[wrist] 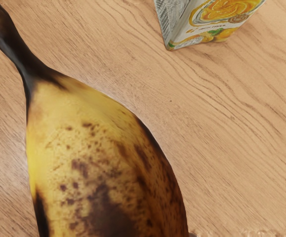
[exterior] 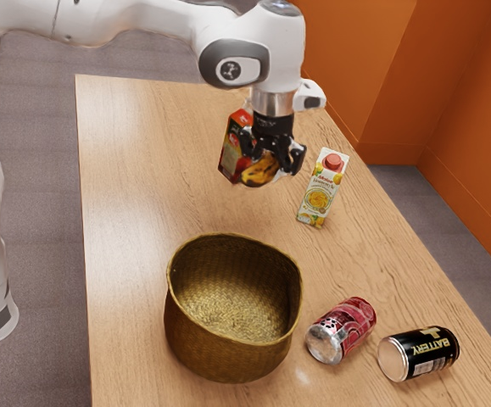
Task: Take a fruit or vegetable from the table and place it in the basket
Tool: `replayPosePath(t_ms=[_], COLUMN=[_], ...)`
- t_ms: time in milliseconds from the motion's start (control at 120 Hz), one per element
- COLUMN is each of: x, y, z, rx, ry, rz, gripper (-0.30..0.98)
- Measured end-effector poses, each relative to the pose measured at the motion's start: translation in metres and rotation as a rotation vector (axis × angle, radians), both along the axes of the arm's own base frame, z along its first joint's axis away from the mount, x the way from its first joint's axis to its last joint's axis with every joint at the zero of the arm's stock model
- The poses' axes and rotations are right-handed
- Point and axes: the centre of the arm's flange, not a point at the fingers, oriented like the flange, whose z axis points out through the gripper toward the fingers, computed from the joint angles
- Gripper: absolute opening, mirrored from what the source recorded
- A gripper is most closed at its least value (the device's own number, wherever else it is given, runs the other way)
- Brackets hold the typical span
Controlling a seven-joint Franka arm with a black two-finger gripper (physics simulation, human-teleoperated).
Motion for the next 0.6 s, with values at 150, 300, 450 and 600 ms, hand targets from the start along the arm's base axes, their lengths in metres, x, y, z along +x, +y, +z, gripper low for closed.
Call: replayPosePath(t_ms=[150, 300, 450, 600], x=[-0.015, -0.038, -0.056, -0.053], y=[-0.071, -0.156, -0.207, -0.238], z=[0.049, 0.047, 0.035, 0.001], rx=[-0.005, -0.009, -0.020, -0.031], ry=[-0.038, -0.007, 0.033, 0.107], rz=[-0.097, -0.219, -0.279, -0.309], gripper=[0.13, 0.13, 0.14, 0.13])
